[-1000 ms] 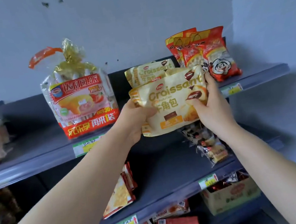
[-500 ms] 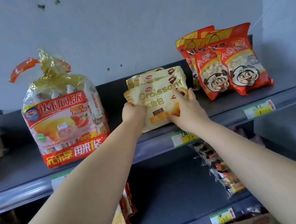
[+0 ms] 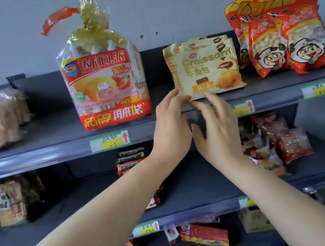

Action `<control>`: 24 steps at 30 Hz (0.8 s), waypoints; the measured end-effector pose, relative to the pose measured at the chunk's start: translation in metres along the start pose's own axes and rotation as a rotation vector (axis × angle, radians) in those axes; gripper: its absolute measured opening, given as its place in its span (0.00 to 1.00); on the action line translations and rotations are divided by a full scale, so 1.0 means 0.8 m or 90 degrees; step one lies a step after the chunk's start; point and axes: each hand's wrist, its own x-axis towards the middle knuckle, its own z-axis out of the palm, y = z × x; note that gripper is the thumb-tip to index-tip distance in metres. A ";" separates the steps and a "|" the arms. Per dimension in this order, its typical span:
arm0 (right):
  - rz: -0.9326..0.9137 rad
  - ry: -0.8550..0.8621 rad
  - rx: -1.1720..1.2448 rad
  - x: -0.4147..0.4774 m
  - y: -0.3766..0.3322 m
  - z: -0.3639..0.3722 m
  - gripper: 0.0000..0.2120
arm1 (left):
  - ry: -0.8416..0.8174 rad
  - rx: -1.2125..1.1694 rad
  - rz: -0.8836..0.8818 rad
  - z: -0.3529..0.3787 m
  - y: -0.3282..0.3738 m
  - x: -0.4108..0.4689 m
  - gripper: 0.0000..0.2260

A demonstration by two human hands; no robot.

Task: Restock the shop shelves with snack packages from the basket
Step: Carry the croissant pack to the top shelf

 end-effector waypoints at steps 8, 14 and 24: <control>-0.004 -0.217 0.032 -0.171 -0.082 0.038 0.23 | -0.035 0.078 -0.146 -0.068 -0.116 -0.205 0.21; 0.013 -0.618 -0.034 -0.279 -0.115 0.086 0.21 | -0.220 0.200 -0.526 -0.093 -0.242 -0.344 0.18; -0.018 -1.117 -0.040 -0.384 -0.121 0.188 0.25 | -0.300 0.173 -0.997 -0.067 -0.329 -0.506 0.17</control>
